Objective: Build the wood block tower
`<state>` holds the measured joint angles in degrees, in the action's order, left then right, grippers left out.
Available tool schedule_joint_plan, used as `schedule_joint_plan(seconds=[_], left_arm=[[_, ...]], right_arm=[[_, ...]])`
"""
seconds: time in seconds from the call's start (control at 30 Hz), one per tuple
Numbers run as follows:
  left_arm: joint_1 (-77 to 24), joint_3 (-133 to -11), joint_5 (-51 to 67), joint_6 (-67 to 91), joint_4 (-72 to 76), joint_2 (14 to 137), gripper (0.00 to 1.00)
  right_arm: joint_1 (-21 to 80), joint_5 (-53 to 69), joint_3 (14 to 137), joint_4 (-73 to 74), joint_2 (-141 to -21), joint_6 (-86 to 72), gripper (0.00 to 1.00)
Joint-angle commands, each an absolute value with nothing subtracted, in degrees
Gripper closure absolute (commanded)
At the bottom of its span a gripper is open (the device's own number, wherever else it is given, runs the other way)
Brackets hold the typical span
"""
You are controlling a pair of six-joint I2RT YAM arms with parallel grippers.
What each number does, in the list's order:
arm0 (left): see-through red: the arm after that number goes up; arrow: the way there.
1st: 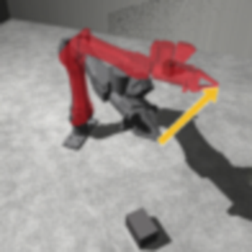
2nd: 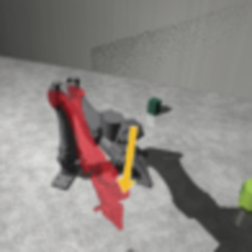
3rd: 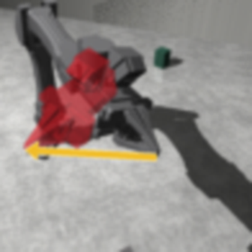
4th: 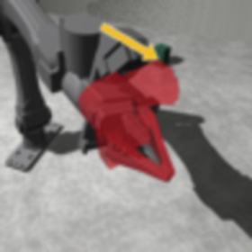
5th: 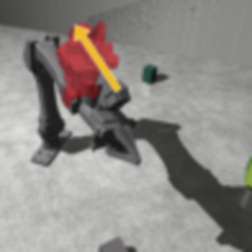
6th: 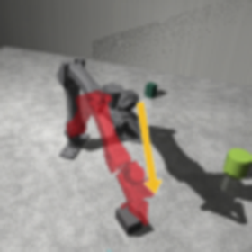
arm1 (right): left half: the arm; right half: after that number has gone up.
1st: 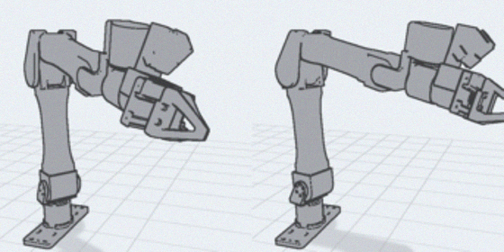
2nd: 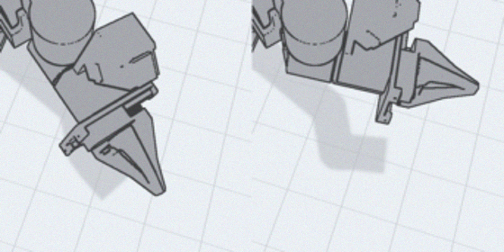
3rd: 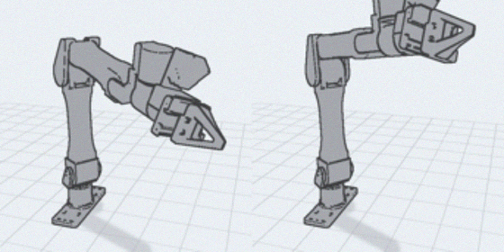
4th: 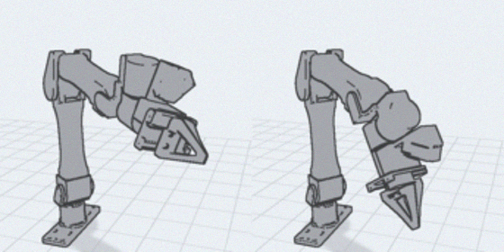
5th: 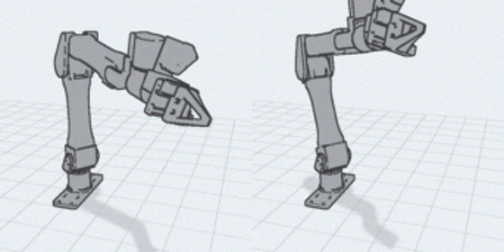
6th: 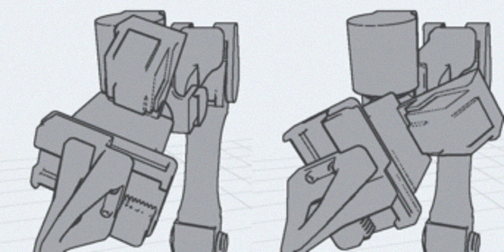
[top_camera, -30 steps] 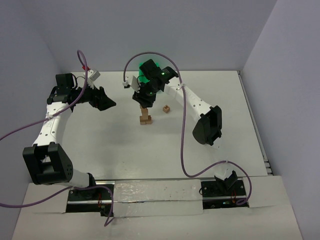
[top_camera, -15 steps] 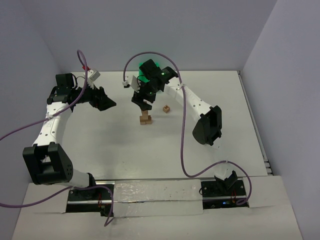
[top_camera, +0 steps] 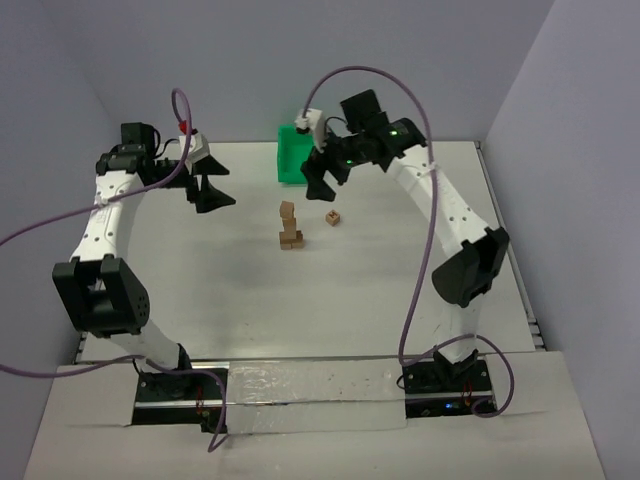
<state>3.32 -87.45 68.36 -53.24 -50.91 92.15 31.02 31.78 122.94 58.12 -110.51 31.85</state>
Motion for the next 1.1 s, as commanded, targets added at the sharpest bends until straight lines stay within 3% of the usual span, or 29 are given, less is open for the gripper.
schedule_joint_plan(seconds=[0.0, 0.13, 0.4, 1.07], left_arm=[[-1.24, -100.07, 71.43, -79.32, -72.60, 103.14, 0.10], [-4.78, -108.09, 71.53, -85.09, -78.56, 111.32, 0.12], [-11.81, -110.03, 67.63, -83.36, -72.23, 115.38, 0.17], [-14.48, -108.14, 65.77, -78.73, -66.62, 117.08, 0.28]], right_arm=[[23.75, 40.21, 114.13, 54.16, -102.44, 28.66, 0.00], [17.81, 43.80, 102.99, 52.83, -97.18, 29.18, 0.00], [12.87, 46.49, 88.22, 50.92, -90.52, 30.58, 0.00], [11.94, 47.80, 87.19, 51.59, -89.90, 31.45, 0.00]])
